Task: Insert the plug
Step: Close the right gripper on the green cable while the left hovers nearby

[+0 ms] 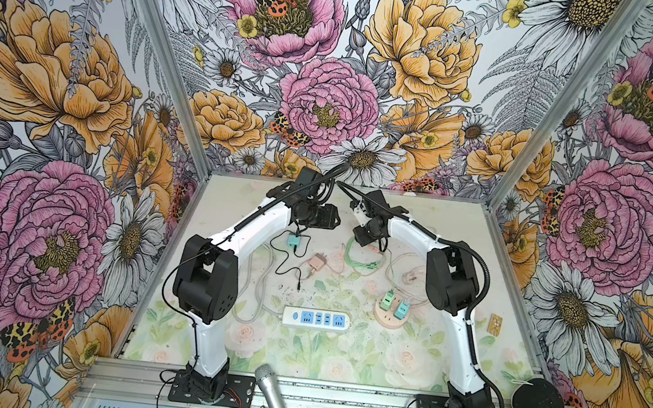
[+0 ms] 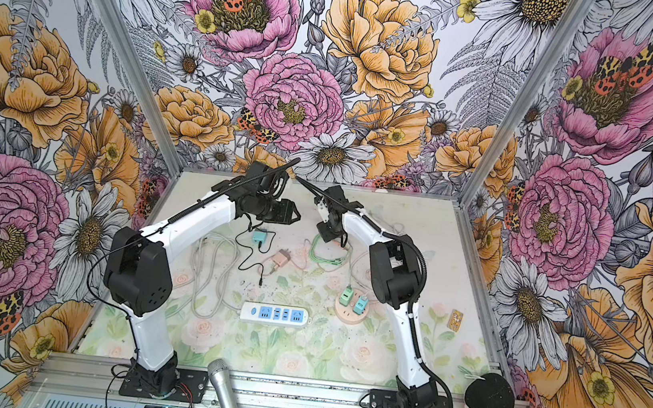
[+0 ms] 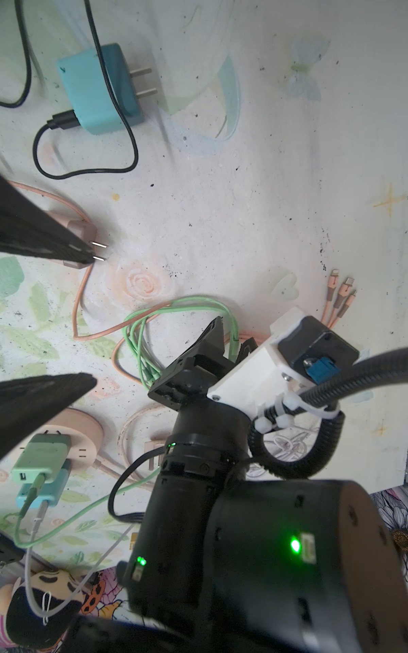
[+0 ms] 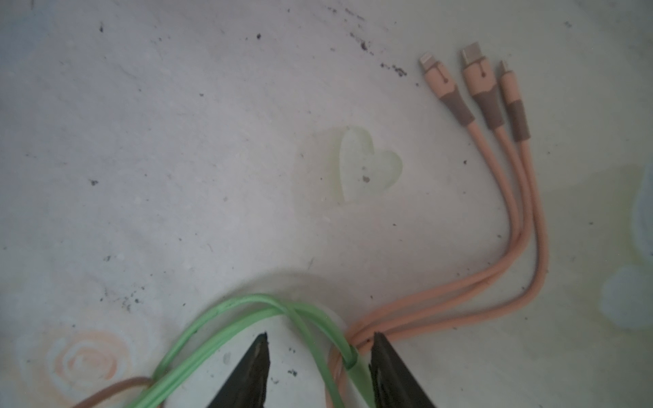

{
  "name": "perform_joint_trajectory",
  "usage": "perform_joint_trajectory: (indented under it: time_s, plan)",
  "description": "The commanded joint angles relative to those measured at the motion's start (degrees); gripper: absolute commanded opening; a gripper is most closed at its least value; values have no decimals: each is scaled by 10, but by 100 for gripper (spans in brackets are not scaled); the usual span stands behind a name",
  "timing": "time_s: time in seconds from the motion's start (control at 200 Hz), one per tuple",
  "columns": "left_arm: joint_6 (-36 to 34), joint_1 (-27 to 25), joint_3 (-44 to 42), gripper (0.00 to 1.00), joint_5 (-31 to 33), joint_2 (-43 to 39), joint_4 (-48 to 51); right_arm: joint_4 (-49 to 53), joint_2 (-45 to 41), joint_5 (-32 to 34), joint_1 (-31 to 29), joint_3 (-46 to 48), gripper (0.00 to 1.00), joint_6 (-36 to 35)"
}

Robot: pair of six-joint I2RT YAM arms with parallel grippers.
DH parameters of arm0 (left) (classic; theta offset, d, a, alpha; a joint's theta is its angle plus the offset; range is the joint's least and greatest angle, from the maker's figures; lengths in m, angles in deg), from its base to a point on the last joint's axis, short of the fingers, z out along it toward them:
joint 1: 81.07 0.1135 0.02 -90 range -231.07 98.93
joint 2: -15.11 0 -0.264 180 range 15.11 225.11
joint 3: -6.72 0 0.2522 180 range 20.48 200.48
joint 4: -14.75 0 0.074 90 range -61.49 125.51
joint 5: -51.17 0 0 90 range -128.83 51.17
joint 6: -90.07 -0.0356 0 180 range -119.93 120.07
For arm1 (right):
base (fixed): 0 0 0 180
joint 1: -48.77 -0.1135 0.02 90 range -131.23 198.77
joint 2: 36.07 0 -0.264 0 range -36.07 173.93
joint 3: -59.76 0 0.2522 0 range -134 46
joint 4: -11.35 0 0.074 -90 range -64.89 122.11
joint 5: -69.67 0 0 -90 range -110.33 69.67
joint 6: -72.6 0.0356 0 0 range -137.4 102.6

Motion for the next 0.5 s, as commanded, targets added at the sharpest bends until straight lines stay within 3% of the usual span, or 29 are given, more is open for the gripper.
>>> perform_joint_trajectory:
  time_s: [0.0, 0.165, 0.395, 0.495]
  plan:
    - [-8, 5, 1, 53, -14, -2, -9, 3, 18, 30, -4, -21, 49, -26]
    - [-5, 5, 4, 53, -16, 1, -9, 9, 33, 26, -4, -39, 49, -28]
    - [-1, 5, 2, 53, -14, -6, -9, 43, 53, 0, -10, -57, 39, -34]
    - [2, 5, -2, 53, -12, -11, -9, 43, 52, -9, -10, -51, 21, -30]
